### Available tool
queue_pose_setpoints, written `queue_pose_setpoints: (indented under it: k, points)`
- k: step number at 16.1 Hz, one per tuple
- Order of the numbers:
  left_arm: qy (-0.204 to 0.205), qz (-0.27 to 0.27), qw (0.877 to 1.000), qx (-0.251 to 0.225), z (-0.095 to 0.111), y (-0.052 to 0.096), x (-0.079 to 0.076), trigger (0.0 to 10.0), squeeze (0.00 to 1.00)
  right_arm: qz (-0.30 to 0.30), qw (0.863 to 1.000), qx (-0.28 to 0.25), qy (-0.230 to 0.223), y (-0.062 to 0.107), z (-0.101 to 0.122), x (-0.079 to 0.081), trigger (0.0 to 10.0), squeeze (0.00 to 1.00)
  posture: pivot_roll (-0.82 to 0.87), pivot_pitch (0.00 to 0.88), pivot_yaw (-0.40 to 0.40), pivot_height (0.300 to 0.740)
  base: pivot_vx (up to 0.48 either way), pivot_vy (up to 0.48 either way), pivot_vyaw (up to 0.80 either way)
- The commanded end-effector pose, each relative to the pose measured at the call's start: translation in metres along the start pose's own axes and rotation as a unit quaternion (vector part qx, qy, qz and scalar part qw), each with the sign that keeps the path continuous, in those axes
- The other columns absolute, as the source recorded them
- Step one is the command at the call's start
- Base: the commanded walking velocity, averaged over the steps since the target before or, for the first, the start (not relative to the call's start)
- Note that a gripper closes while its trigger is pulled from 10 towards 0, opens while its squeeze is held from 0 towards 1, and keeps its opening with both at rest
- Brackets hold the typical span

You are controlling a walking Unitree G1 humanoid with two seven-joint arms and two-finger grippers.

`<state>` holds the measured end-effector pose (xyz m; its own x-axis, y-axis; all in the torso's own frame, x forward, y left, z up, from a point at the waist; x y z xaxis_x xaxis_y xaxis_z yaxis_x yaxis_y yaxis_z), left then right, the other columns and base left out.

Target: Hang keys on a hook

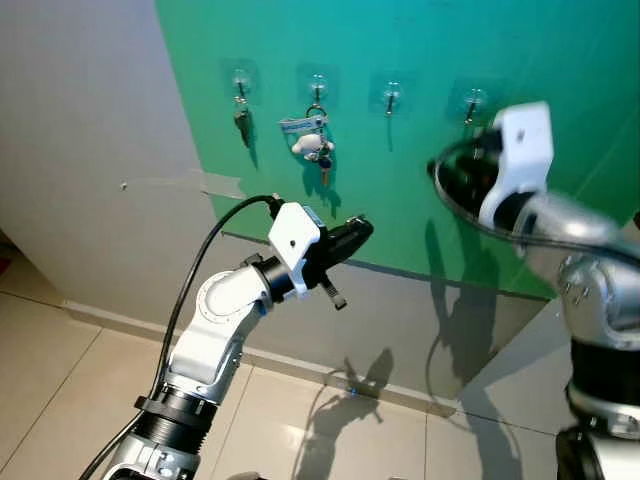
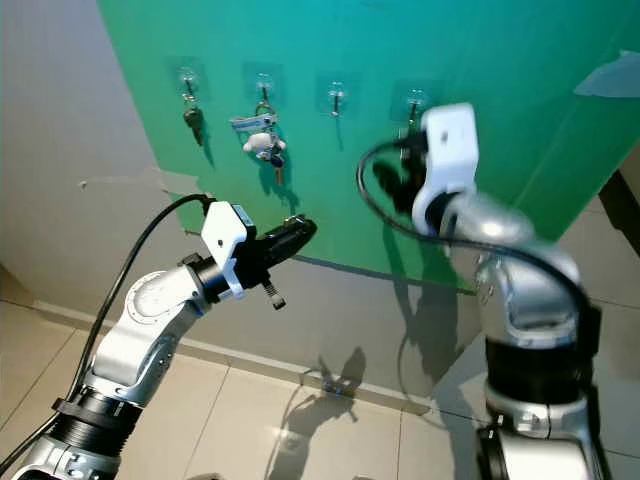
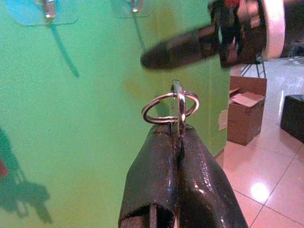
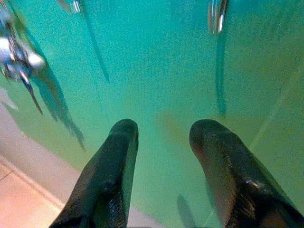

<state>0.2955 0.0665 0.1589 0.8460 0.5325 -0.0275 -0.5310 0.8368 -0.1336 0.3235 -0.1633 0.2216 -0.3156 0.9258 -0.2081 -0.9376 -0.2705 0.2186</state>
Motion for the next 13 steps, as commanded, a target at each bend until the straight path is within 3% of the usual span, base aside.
queue_pose_setpoints:
  k: [1,3,7,10,13]
  points:
    - [0.001,-0.006,1.0,-0.002,0.004,0.001,-0.001,0.0,0.0,-0.007,1.0,-0.007,0.007,0.002,0.002,0.001,10.0,0.0,0.02,0.0,0.02,0.74,0.0,0.0,0.0]
    - [0.05,-0.014,0.998,-0.032,0.019,0.0,-0.002,0.0,0.0,0.007,1.0,0.004,0.0,0.006,-0.011,0.014,10.0,0.0,0.02,0.0,0.03,0.74,0.0,0.0,0.0]
    - [0.074,-0.049,0.995,-0.053,0.034,-0.001,-0.005,0.0,0.0,0.034,0.999,-0.002,-0.013,0.014,-0.025,0.027,10.0,0.0,0.02,0.0,0.045,0.74,0.0,0.0,0.0]
    - [0.115,-0.09,0.988,-0.057,0.043,0.004,-0.012,0.0,0.0,0.074,0.988,-0.106,-0.087,0.026,-0.021,0.032,10.0,0.0,0.01,0.0,0.053,0.74,0.0,0.0,0.0]
    - [0.138,-0.103,0.983,-0.057,0.05,0.011,-0.009,0.0,0.0,0.094,0.978,-0.165,-0.089,0.037,-0.016,0.03,10.0,0.0,0.01,0.0,0.058,0.74,0.0,0.0,0.0]
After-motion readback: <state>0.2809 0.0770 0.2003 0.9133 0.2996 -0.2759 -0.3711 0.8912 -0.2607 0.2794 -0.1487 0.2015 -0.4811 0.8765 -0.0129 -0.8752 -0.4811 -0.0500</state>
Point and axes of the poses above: a point about 5 cm out from each wrist's last joint towards the gripper, its own y axis pointing back from the gripper into the wrist, its own z axis along the axis of the wrist's last joint, x = y × z, the point moved 1 cm from there along -y, pointing out of the wrist towards the gripper, and after that the axes turned 11 degrees about y, right-handed, at the moved point
